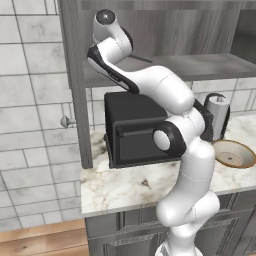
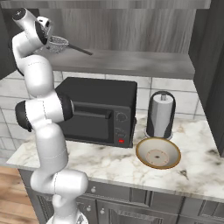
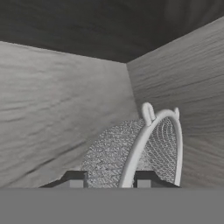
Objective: Open the cabinet and setup a tea strainer by placing it in the bowl upright.
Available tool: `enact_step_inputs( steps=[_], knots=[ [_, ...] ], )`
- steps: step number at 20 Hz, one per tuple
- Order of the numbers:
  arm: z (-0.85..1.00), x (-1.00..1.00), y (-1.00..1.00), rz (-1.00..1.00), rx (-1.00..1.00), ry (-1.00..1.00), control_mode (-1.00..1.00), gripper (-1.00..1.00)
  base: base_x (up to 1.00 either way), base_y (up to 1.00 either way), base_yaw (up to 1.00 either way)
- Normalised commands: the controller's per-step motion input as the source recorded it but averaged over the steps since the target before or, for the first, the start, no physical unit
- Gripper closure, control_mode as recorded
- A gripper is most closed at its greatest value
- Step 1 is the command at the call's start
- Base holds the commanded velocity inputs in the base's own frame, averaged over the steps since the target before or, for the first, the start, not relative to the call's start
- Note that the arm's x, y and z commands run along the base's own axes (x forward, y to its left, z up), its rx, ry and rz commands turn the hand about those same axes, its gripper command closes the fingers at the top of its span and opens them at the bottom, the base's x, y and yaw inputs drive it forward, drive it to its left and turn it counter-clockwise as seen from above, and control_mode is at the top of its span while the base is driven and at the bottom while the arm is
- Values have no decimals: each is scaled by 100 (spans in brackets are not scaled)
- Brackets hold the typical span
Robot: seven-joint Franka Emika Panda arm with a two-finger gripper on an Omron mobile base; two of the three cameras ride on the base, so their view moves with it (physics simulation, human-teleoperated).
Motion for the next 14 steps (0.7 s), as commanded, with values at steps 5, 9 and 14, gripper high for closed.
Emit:
enact_step_inputs(
  steps=[5, 9, 14],
  knots=[
    [-10, -21, -44, 0, -10, -1, -100, 100, 0, 0, 0],
    [0, -66, -42, 0, -12, -12, -100, 100, 0, 0, 0],
    [0, -97, -54, 0, -12, -17, -100, 100, 0, 0, 0]
  ],
)
